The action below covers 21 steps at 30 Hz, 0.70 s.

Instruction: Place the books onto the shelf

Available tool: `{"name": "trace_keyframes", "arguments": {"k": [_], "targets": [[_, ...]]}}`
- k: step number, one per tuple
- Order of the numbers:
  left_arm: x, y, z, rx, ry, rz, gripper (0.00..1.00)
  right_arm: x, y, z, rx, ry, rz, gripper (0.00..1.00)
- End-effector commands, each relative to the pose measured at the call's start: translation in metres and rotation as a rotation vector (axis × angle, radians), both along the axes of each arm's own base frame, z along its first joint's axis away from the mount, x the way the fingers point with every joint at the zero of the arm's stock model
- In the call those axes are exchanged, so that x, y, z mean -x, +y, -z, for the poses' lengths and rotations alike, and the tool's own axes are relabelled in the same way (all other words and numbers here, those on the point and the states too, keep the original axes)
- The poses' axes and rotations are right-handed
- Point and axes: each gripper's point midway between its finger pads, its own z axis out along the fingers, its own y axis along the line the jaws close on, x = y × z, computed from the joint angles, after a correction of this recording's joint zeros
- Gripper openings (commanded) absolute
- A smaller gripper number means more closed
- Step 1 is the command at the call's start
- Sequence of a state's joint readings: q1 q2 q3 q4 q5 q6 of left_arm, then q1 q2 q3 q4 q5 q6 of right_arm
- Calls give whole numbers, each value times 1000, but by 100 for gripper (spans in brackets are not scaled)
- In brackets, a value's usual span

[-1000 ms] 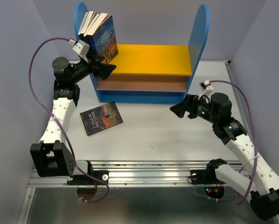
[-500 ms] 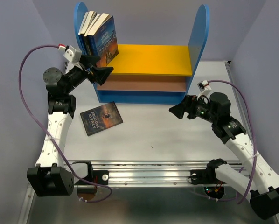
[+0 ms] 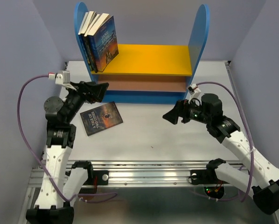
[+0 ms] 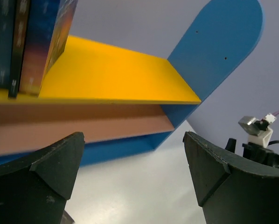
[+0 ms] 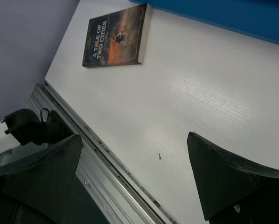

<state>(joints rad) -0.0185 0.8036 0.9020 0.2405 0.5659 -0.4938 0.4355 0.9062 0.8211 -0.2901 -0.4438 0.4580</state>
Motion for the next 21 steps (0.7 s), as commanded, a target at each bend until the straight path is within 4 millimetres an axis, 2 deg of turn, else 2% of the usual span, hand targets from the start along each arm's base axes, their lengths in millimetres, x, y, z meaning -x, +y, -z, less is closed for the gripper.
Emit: {"name": "trace_keyframes", "arguments": {"k": [1, 2, 3, 4, 5, 6, 7, 10, 12, 13, 14, 15, 16, 17, 18, 19, 20, 21], "targets": [[10, 29, 60, 187, 327, -241, 99, 6, 21, 11, 34, -34, -65, 100], [16, 43, 94, 174, 457, -345, 99, 4, 29, 18, 41, -32, -77, 100], [20, 49, 112, 174, 530, -402, 99, 7, 37, 26, 61, -31, -85, 100], [26, 61, 140, 181, 624, -493, 99, 6, 43, 37, 78, -11, -89, 100], [40, 75, 175, 176, 755, -597, 99, 5, 49, 42, 88, -12, -94, 100], [43, 93, 190, 203, 792, -719, 99, 2, 57, 42, 82, -27, -91, 100], [50, 97, 212, 188, 855, -761, 99, 2, 67, 46, 101, -42, -83, 100], [46, 106, 240, 173, 938, -843, 99, -1, 95, 67, 168, -48, -105, 100], [32, 107, 258, 132, 984, -861, 99, -10, 113, 86, 222, -33, -106, 100], [26, 109, 260, 120, 998, -877, 99, -10, 126, 89, 219, -45, -119, 100], [22, 114, 273, 95, 1040, -919, 99, -17, 139, 97, 229, -47, -118, 100], [20, 118, 275, 101, 1049, -949, 99, -21, 145, 87, 209, -80, -103, 100], [14, 121, 275, 131, 1039, -979, 99, -27, 152, 103, 239, -75, -84, 100], [10, 129, 279, 140, 1036, -1020, 99, -36, 164, 94, 200, -116, -58, 100], [7, 133, 281, 155, 1026, -1036, 99, -39, 172, 95, 186, -120, -45, 100], [2, 132, 284, 184, 1020, -1015, 99, -46, 178, 111, 198, -104, -35, 100], [0, 134, 288, 198, 1030, -1011, 99, -52, 187, 111, 176, -119, -28, 100], [0, 150, 294, 229, 1043, -1053, 99, -56, 199, 106, 162, -130, -29, 100]]}}
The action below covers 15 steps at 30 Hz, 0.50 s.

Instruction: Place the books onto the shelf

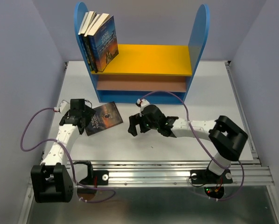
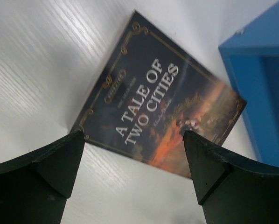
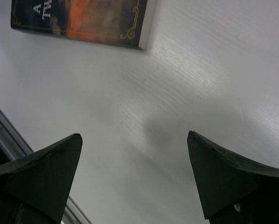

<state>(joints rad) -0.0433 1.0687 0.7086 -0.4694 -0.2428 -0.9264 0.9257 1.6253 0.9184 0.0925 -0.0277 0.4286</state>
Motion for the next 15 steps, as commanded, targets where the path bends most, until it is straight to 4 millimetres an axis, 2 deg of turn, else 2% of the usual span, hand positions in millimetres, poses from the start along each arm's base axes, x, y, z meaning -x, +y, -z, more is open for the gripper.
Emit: {"name": "trace_keyframes", "arguments": {"k": [1, 2, 3, 4, 5, 6, 7, 8, 15], "targets": [[-19, 38, -5, 2, -98, -162, 99, -51, 47, -44, -151, -181, 97, 100], [-17, 44, 0, 6, -87, -182, 99, -52, 55, -26, -114, -177, 88, 100], [-17, 49, 7, 2, -66, -194, 99, -59, 57, -23, -98, -195, 97, 100], [-16, 58, 10, -5, -60, -219, 99, -63, 67, -28, -104, -215, 109, 100], [-19, 59, 16, 5, -53, -217, 99, -67, 71, -14, -84, -207, 110, 100], [-19, 61, 21, 12, -44, -218, 99, -71, 75, -10, -82, -209, 117, 100], [-22, 64, 26, 17, -45, -216, 99, -79, 83, -16, -96, -221, 130, 100], [-21, 64, 36, 33, -16, -214, 99, -82, 86, -3, -74, -212, 130, 100], [-24, 61, 62, 85, 13, -170, 98, -98, 110, 12, -81, -210, 136, 100]]}}
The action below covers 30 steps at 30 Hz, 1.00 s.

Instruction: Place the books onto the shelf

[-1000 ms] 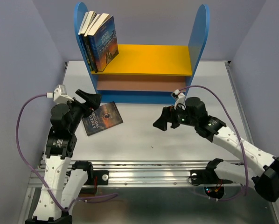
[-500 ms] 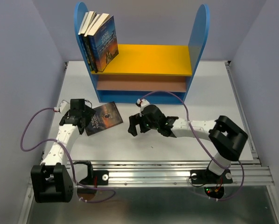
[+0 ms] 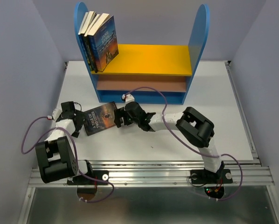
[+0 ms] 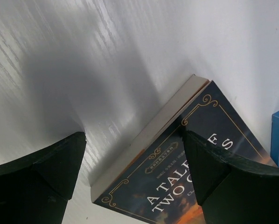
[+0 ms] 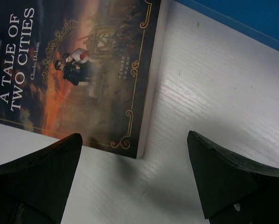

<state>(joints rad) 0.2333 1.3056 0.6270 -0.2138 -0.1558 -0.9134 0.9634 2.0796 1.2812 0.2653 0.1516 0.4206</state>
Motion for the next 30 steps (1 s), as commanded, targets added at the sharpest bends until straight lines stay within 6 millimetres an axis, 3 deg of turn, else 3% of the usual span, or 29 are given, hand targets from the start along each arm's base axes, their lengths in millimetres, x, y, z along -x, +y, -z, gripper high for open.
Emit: {"name": "trace_keyframes", "arguments": {"k": [1, 6, 7, 12, 19, 30], "targets": [[-11, -4, 2, 13, -48, 52, 95, -19, 25, -25, -75, -84, 17, 100], [-16, -12, 11, 39, -43, 115, 72, -20, 35, -17, -77, -72, -12, 100], [-17, -13, 13, 41, -43, 122, 64, -15, 40, -17, -79, -75, -31, 100], [-16, -19, 22, 63, -41, 162, 45, -3, 58, -15, -90, -75, -104, 100], [-16, -31, 28, 94, -41, 216, 31, 11, 80, -26, -117, -96, -206, 100], [-23, -48, 35, 104, -27, 288, 19, 29, 94, -79, -121, -226, -237, 100]]}}
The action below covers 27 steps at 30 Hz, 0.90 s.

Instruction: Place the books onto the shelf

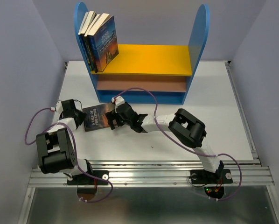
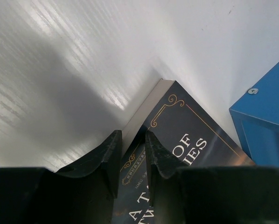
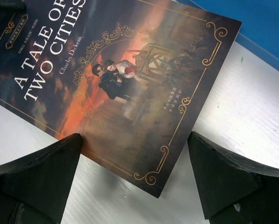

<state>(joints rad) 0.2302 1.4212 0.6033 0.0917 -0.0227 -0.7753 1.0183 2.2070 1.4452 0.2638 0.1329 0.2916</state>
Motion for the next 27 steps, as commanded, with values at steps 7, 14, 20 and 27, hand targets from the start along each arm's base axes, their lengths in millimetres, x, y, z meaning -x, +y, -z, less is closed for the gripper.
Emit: {"name": "trace_keyframes", "arguments": {"k": [7, 14, 20, 27], "targets": [[28, -38, 32, 86, 134, 112, 19, 19, 42, -92, -165, -158, -49, 100], [28, -38, 34, 77, 146, 121, 18, 7, 36, -78, -162, -135, 53, 100], [28, -36, 33, 66, 147, 120, 18, -2, 27, -68, -216, -46, 108, 100], [24, -34, 30, 55, 145, 122, 18, -2, 29, -63, -296, 35, 39, 100]]}}
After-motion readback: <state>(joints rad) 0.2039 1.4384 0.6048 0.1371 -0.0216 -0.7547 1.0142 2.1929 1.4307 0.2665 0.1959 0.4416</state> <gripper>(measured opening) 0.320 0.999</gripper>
